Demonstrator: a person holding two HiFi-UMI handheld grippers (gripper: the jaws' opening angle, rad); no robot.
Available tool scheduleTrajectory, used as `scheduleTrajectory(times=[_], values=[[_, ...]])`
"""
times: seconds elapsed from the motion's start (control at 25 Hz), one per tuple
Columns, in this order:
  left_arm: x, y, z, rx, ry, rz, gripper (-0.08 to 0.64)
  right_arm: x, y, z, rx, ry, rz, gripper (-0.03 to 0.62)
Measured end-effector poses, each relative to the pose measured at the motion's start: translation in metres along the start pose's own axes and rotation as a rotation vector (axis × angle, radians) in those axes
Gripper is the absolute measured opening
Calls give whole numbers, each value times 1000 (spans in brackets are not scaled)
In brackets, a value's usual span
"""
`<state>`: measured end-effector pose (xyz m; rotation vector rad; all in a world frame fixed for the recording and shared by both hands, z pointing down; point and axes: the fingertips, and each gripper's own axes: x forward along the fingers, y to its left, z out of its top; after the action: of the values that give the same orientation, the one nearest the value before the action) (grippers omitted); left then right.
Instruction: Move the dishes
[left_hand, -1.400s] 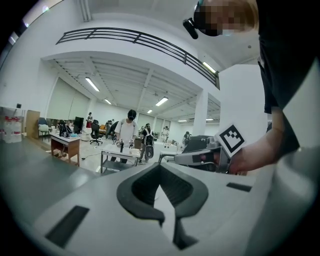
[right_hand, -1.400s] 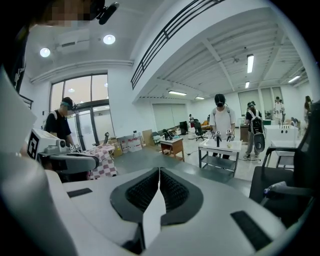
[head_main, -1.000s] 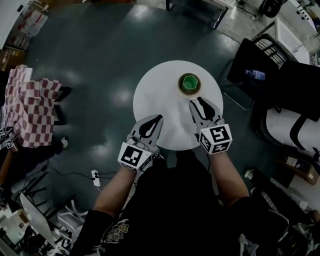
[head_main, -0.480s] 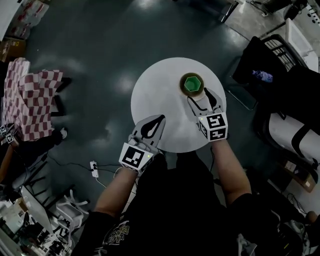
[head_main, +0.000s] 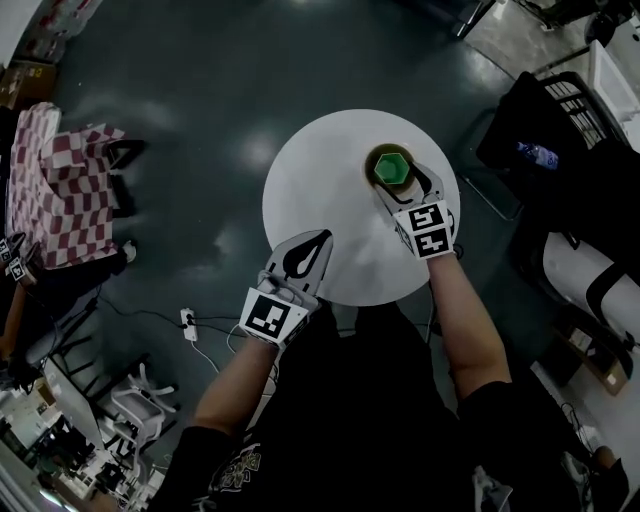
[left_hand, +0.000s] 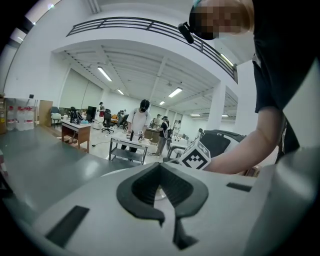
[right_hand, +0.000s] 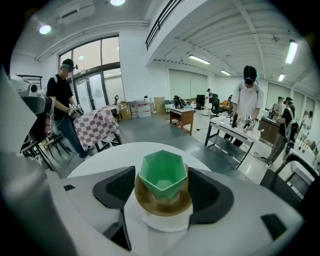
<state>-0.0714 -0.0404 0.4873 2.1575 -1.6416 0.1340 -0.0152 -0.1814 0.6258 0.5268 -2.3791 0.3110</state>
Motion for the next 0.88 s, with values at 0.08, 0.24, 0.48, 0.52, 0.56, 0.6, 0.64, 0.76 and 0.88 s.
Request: scheduleTrajectory(times=[0.08,0.24,0.48,0.52,0.56,0.6,0.64,0.76,0.88], values=[[1,2,2,-7,-15,10,5,5,0,-1,-16,12,6,314],[-2,4,-5,-1,30,20,5,11,1,-3,-24,36,13,314],[-2,4,-2,-3,22,28,5,14,2,-6,-34,43,10,313],[-3,4,-5,4,37,29,5,14,1,-6,-33,43,9,313],[-4,4,-6,10,43,27,5,14,1,-6,-33,40,7,313],[-5,4,-7,13,42,24,5,15,1,-5,-33,35,5,313],[-6,4,-6,12,35,24,5,14,1,-4,-32,27,2,313],[-9,4,-4,5,29,26,5,10,0,2,-22,-12,-10,313],[-13,3,-6,22,44,9,5,3,0,12,-4,-49,-26,313]])
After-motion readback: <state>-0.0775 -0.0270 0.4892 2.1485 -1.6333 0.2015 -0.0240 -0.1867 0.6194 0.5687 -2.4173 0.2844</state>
